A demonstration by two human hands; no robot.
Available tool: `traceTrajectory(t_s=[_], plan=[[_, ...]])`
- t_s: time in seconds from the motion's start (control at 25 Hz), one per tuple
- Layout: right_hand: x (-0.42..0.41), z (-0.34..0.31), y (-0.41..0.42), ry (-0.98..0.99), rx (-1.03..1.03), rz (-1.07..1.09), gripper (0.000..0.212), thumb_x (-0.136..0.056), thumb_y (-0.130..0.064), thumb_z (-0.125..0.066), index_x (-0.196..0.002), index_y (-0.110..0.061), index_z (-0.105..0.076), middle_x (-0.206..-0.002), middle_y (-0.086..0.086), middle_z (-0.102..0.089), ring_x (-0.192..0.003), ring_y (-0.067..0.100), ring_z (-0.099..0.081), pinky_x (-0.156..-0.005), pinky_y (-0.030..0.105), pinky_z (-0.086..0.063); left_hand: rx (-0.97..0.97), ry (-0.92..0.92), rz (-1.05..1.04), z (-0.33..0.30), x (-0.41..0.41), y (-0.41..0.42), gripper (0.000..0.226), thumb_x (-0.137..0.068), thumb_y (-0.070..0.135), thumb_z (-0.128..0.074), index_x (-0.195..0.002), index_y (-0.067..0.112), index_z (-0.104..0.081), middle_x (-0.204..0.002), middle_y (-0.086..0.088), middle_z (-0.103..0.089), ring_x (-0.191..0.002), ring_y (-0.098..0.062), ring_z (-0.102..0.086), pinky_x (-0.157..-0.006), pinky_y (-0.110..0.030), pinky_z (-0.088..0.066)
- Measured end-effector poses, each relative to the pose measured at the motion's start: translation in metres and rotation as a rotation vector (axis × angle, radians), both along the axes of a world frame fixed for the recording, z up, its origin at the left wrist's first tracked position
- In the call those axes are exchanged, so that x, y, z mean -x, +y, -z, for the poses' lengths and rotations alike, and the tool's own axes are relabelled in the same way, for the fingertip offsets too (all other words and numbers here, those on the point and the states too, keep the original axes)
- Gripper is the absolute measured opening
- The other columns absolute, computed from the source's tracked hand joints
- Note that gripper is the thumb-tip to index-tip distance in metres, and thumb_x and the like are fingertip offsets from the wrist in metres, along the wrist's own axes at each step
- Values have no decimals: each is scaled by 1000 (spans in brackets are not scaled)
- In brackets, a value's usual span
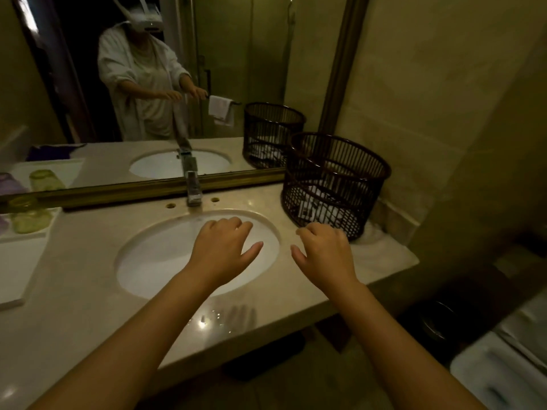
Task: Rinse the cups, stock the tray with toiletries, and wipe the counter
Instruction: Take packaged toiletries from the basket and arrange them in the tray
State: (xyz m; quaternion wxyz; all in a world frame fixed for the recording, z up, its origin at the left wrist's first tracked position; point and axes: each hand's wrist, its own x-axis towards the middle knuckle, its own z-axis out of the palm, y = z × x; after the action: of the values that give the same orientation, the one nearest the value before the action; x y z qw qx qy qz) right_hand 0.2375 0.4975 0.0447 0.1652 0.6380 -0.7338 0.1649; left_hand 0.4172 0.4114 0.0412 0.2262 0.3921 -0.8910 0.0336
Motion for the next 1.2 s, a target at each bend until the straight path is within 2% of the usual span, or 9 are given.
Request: traceTrajectory(t_s=[0.2, 0.4, 0.64, 0.8, 0.96, 1.12, 1.2], plan=[[60, 3, -13, 24, 10, 33, 27, -85, -34, -52, -101, -15, -62, -99, 4, -62, -91, 22, -55, -82, 37, -39, -8, 27, 53, 9, 68, -22, 48, -89, 49, -42, -123, 17, -54, -116, -5, -64, -105, -23, -58, -93, -38, -40], [123, -26, -57, 56, 85, -6, 26, -82, -28, -58, -100, -11, -65, -98, 7, -66, -92, 26, -59, -80, 39, -44, 33, 101, 135, 0, 133, -73, 40, -88, 43, -46, -112, 14, -61, -105, -6, -68, -96, -24, -62, -88, -38, -43], [195, -69, -112, 203, 105, -173, 32, -81, -26, -61, -108, -9, -64, -106, 10, -66, -100, 28, -60, -86, 42, -46, 84, 154, 171, -34, 198, -135, 49, -89, 44, -39, -121, 12, -56, -121, -11, -60, -114, -26, -54, -96, -41, -41], [243, -76, -152, 317, 43, -279, 33, -83, -28, -60, -111, -11, -62, -112, 10, -65, -104, 26, -59, -91, 41, -42, 63, 126, 179, -28, 233, -162, 51, -89, 45, -36, -127, 14, -51, -132, -13, -53, -126, -29, -44, -106, -44, -29], [298, -76, -217, 329, -61, -438, 34, -84, -27, -60, -114, -12, -61, -114, 8, -64, -107, 24, -58, -88, 38, -44, -19, 158, 136, -5, 259, -186, 58, -88, 53, -29, -134, 21, -44, -143, -9, -44, -135, -24, -33, -112, -44, -17], [347, -56, -307, 301, -278, -613, 40, -84, -30, -60, -121, -15, -56, -121, 6, -59, -112, 22, -53, -86, 38, -49, -40, 211, 22, 20, 274, -196, 59, -88, 60, -27, -131, 25, -47, -141, -5, -46, -135, -18, -32, -112, -53, -20], [356, -42, -356, 287, -426, -635, 40, -83, -34, -59, -120, -20, -55, -119, 3, -57, -109, 21, -52, -80, 36, -50, -26, 232, -16, 26, 281, -195, 56, -89, 59, -30, -127, 24, -50, -139, -4, -48, -135, -13, -30, -110, -55, -22]])
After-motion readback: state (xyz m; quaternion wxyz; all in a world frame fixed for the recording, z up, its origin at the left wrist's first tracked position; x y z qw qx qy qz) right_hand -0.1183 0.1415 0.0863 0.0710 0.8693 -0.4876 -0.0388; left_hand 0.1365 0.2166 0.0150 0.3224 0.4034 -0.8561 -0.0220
